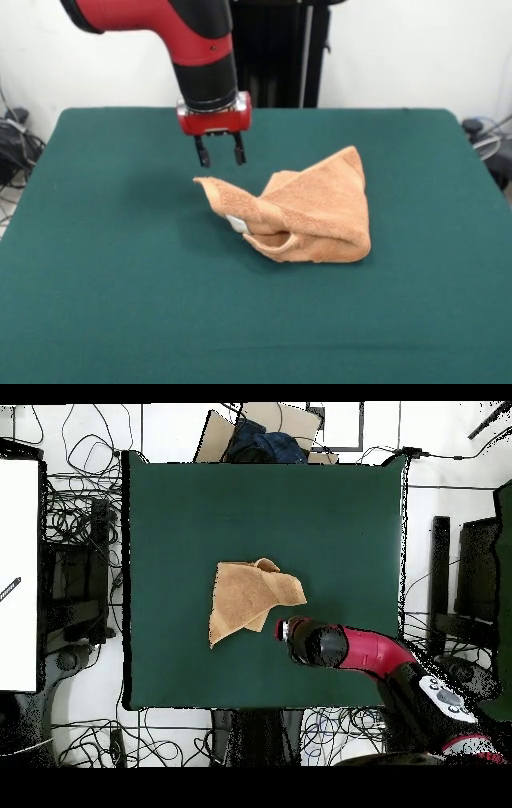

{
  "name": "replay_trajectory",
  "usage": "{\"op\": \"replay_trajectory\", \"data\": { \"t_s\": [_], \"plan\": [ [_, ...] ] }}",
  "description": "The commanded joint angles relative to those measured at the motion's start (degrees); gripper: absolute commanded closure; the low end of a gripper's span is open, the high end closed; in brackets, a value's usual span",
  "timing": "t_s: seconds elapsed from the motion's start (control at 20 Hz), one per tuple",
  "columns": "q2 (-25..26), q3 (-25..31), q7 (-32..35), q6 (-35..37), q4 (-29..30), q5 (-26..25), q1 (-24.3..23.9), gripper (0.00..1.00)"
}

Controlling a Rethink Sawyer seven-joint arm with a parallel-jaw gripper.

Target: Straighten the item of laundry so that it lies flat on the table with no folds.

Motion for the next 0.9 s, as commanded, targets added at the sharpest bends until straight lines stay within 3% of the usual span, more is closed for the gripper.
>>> {"op": "replay_trajectory", "data": {
  "t_s": [0.05,0.9],
  "plan": [
    [2.2,4.5,1.5,6.4,-5.9,2.7,1.3,0.00],
    [1.0,3.2,3.2,9.9,-7.8,4.6,3.5,0.00]
  ]
}}
